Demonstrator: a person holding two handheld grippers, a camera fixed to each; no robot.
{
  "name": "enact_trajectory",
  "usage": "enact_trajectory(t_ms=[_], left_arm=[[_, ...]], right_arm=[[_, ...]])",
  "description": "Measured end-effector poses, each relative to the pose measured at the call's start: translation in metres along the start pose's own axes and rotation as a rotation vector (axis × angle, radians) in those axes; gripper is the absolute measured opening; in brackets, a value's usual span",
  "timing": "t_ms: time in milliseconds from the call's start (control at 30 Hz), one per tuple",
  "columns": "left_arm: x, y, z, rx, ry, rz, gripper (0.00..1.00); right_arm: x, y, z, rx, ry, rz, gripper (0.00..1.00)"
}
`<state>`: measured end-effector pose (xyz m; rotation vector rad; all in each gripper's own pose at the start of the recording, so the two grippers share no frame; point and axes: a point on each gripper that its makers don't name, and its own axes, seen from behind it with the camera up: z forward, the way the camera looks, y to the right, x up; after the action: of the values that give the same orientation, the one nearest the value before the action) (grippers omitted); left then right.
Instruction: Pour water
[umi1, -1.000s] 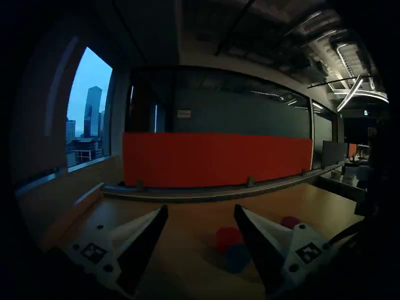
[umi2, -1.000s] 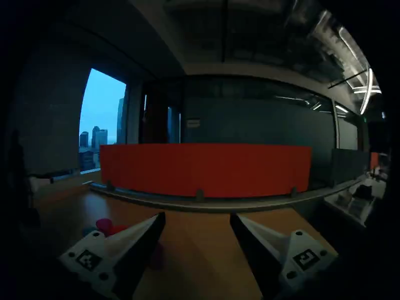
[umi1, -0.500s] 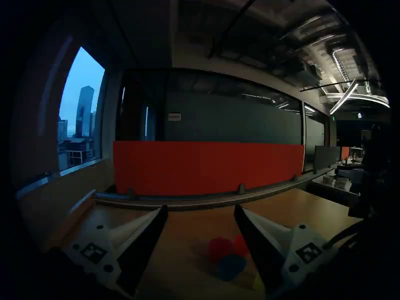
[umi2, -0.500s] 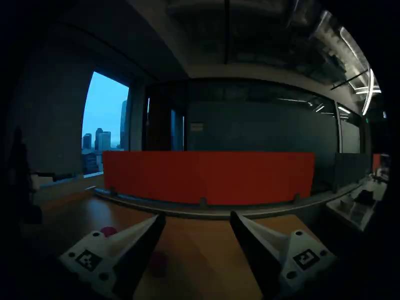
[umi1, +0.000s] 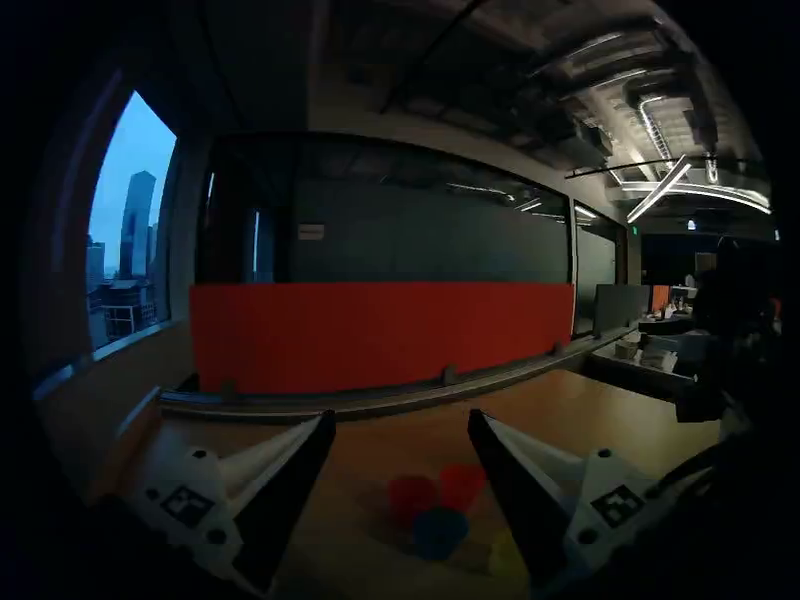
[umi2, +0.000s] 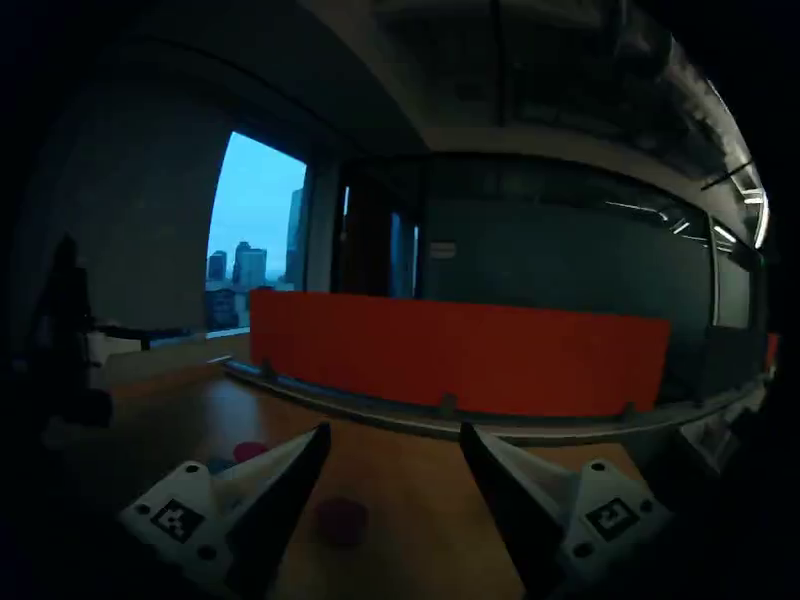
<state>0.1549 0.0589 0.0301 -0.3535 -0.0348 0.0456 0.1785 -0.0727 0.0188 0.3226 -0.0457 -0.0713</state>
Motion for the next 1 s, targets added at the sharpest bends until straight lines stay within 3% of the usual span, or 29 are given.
enact_trajectory(t_ms=[333, 667, 867, 1000], left_arm=[[-0.005, 0.025, 0.003, -0.141, -0.057, 0.046, 0.98], [-0.016, 0.045, 0.006, -0.271, -0.115, 0.074, 0.98], [-0.027, 0.049, 0.007, -0.316, -0.153, 0.074, 0.98], [-0.039, 0.045, 0.011, -0.323, -0.194, 0.086, 0.98]], right_arm=[[-0.013, -0.05, 0.0, 0.215, -0.064, -0.019, 1.0], [-0.02, -0.073, -0.006, 0.354, -0.121, -0.049, 0.99], [-0.031, -0.087, -0.013, 0.432, -0.175, -0.081, 0.99], [-0.041, -0.096, -0.016, 0.476, -0.219, -0.097, 0.99]])
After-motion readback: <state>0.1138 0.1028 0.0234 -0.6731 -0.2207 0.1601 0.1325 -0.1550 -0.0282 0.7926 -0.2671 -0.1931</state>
